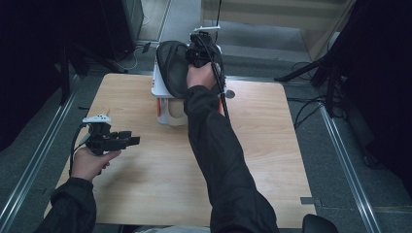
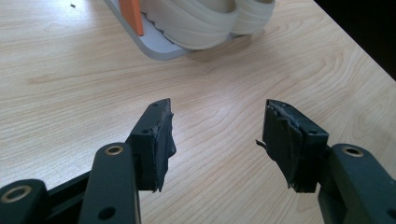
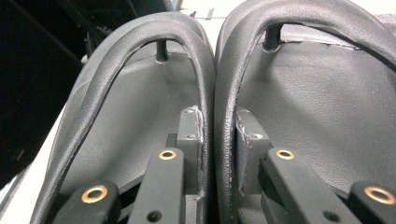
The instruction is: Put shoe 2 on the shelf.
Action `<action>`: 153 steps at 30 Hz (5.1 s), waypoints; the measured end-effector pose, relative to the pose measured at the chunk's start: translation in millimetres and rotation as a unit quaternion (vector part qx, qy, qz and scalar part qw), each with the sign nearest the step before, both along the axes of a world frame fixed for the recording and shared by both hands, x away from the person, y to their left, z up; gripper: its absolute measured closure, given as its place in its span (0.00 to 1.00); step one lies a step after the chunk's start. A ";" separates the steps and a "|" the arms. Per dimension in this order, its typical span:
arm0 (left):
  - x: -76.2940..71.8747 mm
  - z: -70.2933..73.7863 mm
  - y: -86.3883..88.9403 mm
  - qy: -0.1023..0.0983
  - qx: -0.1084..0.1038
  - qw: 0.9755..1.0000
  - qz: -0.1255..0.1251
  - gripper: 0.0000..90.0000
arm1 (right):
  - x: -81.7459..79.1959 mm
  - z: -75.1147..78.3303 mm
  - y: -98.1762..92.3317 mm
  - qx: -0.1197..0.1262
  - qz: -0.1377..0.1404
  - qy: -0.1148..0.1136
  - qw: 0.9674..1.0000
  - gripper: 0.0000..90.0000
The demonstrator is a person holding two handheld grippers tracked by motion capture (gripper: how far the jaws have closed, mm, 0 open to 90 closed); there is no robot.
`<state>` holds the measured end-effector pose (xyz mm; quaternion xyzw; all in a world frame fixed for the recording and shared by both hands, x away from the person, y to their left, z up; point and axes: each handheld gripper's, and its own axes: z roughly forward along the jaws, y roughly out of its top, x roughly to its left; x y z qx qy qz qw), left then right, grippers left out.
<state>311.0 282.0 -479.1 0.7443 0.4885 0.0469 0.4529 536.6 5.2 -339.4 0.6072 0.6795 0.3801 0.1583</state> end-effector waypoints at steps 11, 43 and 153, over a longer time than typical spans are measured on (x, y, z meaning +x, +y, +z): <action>1.1 -0.5 -1.8 0.002 0.001 1.000 -0.002 0.48 | 3.5 -1.7 4.7 0.001 -0.029 -0.001 1.000 0.85; 1.4 -0.7 -2.5 0.001 0.003 1.000 -0.003 0.48 | 5.0 0.9 9.9 0.019 -0.044 -0.016 0.999 0.70; -1.6 -2.3 -12.1 -0.002 0.029 1.000 -0.006 0.47 | -193.7 -89.8 -139.5 0.088 0.334 -0.056 0.937 0.57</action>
